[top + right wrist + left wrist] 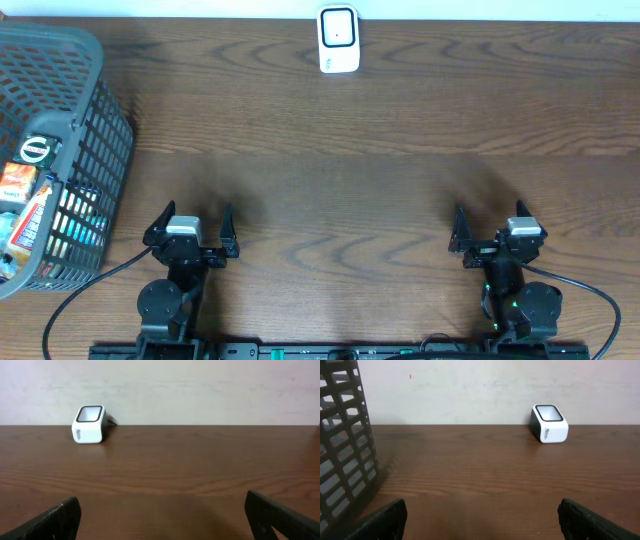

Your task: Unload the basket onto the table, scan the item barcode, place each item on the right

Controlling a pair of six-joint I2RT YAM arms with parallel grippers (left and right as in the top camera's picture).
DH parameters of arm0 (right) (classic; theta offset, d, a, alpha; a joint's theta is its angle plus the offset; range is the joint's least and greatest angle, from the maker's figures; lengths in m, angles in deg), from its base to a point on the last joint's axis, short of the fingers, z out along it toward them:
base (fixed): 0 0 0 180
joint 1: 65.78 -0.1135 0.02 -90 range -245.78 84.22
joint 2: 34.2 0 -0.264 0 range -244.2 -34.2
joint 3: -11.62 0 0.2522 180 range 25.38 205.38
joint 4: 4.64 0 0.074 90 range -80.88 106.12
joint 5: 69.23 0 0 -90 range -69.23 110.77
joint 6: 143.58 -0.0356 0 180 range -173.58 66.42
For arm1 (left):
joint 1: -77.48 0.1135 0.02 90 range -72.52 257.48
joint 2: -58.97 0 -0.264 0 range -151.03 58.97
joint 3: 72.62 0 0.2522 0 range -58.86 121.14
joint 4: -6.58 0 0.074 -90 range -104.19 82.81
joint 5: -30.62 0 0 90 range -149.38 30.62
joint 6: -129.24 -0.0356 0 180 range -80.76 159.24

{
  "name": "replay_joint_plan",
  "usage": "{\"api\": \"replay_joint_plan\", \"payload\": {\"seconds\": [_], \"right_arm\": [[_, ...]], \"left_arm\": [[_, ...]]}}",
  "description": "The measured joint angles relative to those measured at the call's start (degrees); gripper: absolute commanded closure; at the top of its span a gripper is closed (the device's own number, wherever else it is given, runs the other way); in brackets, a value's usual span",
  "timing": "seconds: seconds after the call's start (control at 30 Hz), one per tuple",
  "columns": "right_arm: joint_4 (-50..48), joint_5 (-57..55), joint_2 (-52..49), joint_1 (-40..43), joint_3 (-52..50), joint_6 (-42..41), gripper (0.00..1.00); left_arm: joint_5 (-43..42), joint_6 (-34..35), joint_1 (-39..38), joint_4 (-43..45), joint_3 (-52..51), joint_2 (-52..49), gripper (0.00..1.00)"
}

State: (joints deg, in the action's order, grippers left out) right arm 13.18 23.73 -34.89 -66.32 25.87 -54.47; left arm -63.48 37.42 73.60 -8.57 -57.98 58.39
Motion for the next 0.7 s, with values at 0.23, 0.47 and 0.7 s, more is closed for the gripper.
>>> {"api": "replay_joint_plan", "payload": {"seconds": [0.23,0.47,0.7], "right_arm": [[0.0,0.0,0.0,0.0,0.0,0.0,0.01],[0.0,0.0,0.0,0.0,0.0,-0.02,0.01],[0.0,0.0,0.0,0.0,0.0,-0.02,0.01]], "left_arm": [[0.0,0.0,0.0,0.0,0.0,0.0,0.05],[-3.1,0.98,0.0,0.79,0.0,0.0,0.05],[-14.32,3.39,0.0,1.44,0.07,-0.02,0.05]]}}
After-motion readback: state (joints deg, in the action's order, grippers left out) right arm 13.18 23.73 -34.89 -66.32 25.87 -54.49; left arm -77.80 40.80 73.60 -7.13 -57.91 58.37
